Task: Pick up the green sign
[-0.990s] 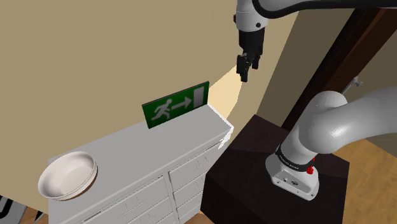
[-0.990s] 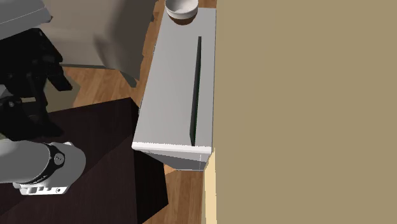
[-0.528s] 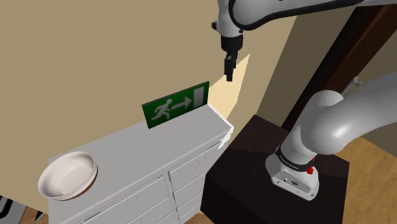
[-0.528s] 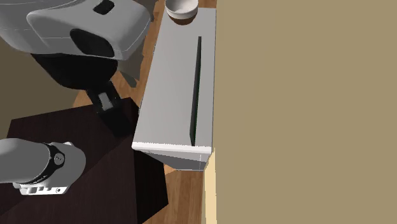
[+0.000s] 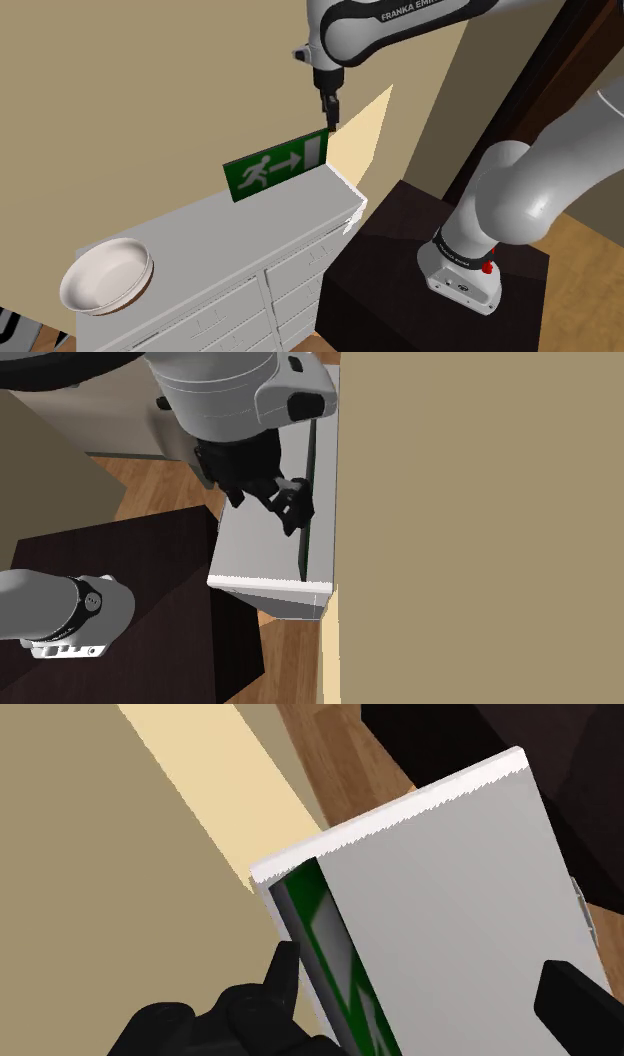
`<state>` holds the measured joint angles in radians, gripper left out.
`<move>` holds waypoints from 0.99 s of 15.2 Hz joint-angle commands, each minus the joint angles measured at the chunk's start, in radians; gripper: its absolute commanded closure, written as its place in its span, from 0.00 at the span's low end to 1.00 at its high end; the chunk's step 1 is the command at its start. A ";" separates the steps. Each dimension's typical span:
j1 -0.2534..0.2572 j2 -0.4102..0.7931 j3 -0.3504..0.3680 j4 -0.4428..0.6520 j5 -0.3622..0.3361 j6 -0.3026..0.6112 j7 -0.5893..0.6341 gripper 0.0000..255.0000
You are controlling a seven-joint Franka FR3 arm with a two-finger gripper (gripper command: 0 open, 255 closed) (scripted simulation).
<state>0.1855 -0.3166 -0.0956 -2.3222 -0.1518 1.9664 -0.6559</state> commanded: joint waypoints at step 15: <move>0.094 0.282 -0.001 0.087 0.076 0.273 -0.397 0.00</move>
<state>0.2790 -0.0544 -0.0969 -2.2286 -0.0768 2.2111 -1.0538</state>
